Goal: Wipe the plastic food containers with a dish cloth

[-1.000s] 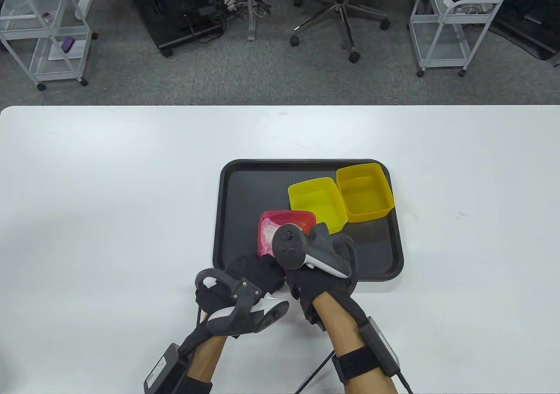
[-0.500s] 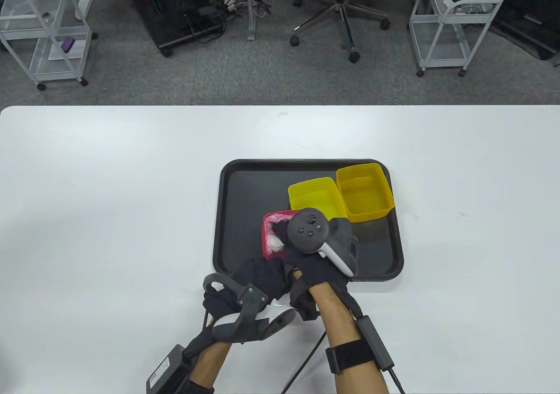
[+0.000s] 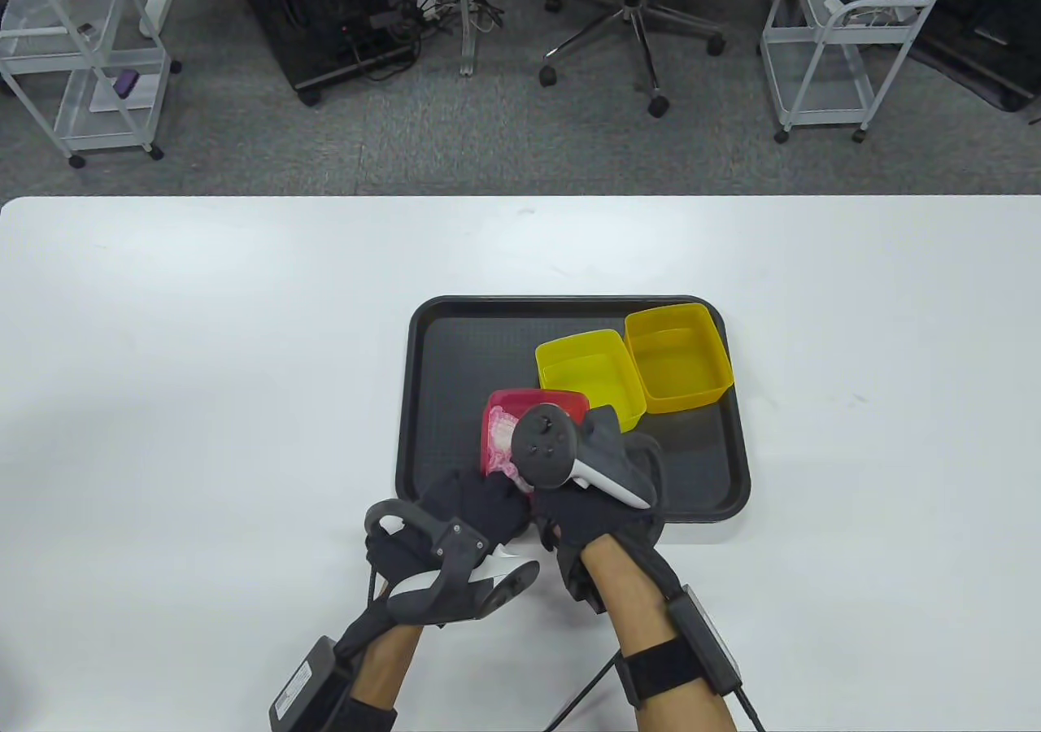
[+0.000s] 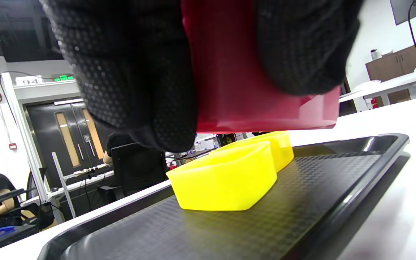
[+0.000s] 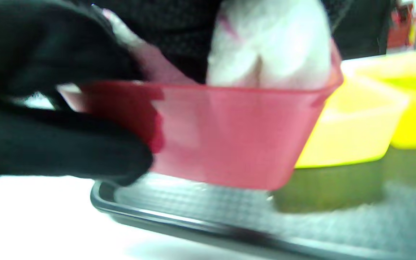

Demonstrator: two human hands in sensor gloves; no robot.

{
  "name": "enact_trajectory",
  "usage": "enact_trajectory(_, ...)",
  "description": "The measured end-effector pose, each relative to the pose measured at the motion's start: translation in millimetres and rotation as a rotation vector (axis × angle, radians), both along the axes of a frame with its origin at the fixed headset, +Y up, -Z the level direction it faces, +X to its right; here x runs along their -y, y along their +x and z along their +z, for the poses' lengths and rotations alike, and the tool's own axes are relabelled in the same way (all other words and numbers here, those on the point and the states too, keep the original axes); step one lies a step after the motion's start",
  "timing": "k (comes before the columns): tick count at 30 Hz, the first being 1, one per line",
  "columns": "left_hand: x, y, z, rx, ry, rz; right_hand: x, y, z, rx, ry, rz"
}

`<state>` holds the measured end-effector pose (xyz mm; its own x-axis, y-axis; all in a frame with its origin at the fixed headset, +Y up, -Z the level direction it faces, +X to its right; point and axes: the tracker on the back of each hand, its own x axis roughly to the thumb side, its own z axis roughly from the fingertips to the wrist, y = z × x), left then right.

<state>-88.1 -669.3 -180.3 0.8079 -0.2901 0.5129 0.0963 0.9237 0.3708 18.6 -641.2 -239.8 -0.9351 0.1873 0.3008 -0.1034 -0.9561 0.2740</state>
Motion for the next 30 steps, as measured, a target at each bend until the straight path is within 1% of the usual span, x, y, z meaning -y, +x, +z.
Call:
enact_trajectory(3,0.3,0.7,0.6,0.004,0.009,0.0,2.5,-5.8,3.0,-0.054,0.135,0.109)
enact_trajectory(5,0.0,1.7,1.4,0.011,0.013,0.005,5.3,-7.7,4.0,-0.051,0.236,0.153)
enact_trajectory(6,-1.0,2.9,2.2,0.016,0.01,0.014,6.4,-7.7,3.4,-0.025,0.296,0.175)
enact_trajectory(8,-2.5,5.6,4.6,0.024,0.028,0.012,6.7,-5.2,2.2,0.041,0.363,0.15)
enact_trajectory(9,-2.8,7.7,6.1,0.022,0.057,-0.014,6.0,-2.0,-0.1,0.063,0.371,0.076)
enact_trajectory(10,-2.8,7.5,6.6,0.025,0.071,-0.028,5.3,0.7,-1.7,0.093,0.356,0.027)
enact_trajectory(12,-3.4,5.9,7.2,0.027,0.066,-0.015,3.8,7.2,-4.3,0.162,0.271,-0.123)
enact_trajectory(14,-5.8,3.8,8.3,0.023,0.07,0.009,3.0,16.2,-7.7,0.232,0.131,-0.379)
enact_trajectory(15,-6.5,3.1,8.4,0.019,0.076,0.01,3.0,19.6,-8.9,0.256,0.079,-0.474)
enact_trajectory(17,-7.3,0.8,7.4,0.005,0.092,0.026,6.2,27.0,-10.2,0.31,-0.091,-0.745)
enact_trajectory(18,-7.9,-0.3,6.6,-0.001,0.095,0.033,8.3,28.3,-10.2,0.323,-0.17,-0.827)
enact_trajectory(19,-8.7,-3.4,4.7,-0.008,0.092,0.042,10.8,29.4,-9.4,0.334,-0.28,-0.892)
enact_trajectory(20,-8.9,-5.6,3.8,-0.007,0.084,0.047,11.3,30.8,-8.4,0.34,-0.312,-0.889)
enact_trajectory(21,-7.8,-8.4,2.8,0.001,0.073,0.051,11.5,33.2,-8.8,0.33,-0.318,-0.852)
enact_trajectory(22,-7.1,-9.8,2.1,0.005,0.093,0.024,10.8,33.7,-8.7,0.307,-0.33,-0.797)
enact_trajectory(24,-6.0,-11.7,0.9,0.001,0.101,-0.003,8.2,31.8,-7.7,0.266,-0.311,-0.679)
enact_trajectory(26,-4.4,-12.5,-0.9,-0.002,0.082,-0.005,4.4,25.9,-4.5,0.19,-0.229,-0.486)
enact_trajectory(27,-3.7,-11.4,-0.9,0.002,0.075,-0.001,2.7,22.5,-3.0,0.153,-0.195,-0.437)
enact_trajectory(29,-2.9,-7.5,0.8,0.012,0.069,0.001,-1.5,14.9,1.4,0.095,-0.09,-0.283)
enact_trajectory(30,-2.5,-6.0,1.4,0.016,0.063,0.004,-2.7,12.8,2.7,0.071,-0.059,-0.227)
